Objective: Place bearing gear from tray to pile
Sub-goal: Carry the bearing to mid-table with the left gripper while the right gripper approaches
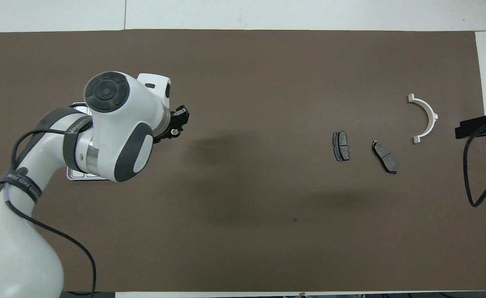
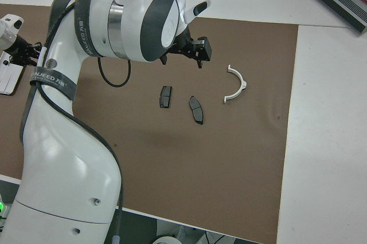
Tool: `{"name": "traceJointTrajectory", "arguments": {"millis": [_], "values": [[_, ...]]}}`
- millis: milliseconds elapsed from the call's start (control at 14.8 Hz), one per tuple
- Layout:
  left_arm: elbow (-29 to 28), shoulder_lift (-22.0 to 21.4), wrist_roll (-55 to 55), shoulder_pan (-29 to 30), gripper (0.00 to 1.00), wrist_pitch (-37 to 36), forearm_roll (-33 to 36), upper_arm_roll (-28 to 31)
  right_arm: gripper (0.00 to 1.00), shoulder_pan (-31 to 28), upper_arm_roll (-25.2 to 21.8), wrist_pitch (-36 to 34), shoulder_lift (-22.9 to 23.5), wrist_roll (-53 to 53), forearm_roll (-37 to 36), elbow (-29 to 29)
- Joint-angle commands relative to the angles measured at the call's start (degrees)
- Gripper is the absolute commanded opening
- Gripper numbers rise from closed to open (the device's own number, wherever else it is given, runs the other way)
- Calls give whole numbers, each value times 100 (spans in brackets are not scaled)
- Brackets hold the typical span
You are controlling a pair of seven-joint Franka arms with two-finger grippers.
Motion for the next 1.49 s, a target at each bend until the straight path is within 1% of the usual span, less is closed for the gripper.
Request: {"name": "traceJointTrajectory", "arguments": {"millis": [0,203,270,338,473,675,810,1081,1216,1418], "values": [[1362,1015,-750,-567,1,-508,-47,115,100,-311,52,203,41,-399,-50,-135],[2093,1657,-1226,-911,1,-500,-55,115,100,-400,52,264,181,-418,-93,-126],[2495,2094,-1471,-1095,1,-543,-12,133,100,-374,52,448,225,-418,-111,-135],[2795,2377,-1561,-1244,1,-578,-3,168,100,-365,61,615,295,-444,-120,-170],[2736,2353,-1736,-1316,1,-492,-55,212,100,-373,61,835,471,-681,-94,-223],[2596,2345,-1843,-1343,1,-158,-266,203,100,-285,69,1502,874,-637,-93,-337],[2473,2318,-1851,-1378,1,-131,-266,212,100,-277,78,1871,1112,-576,-93,-337],[2297,2301,-1931,-1421,1,36,-258,221,100,-250,122,2040,1332,-260,-93,-294],[2288,2301,-1939,-1431,1,36,-257,221,99,-93,122,2162,1543,-198,-76,-285],[2262,2301,-1939,-1431,6,63,-249,221,99,135,122,2426,1789,-101,-67,-294]]}}
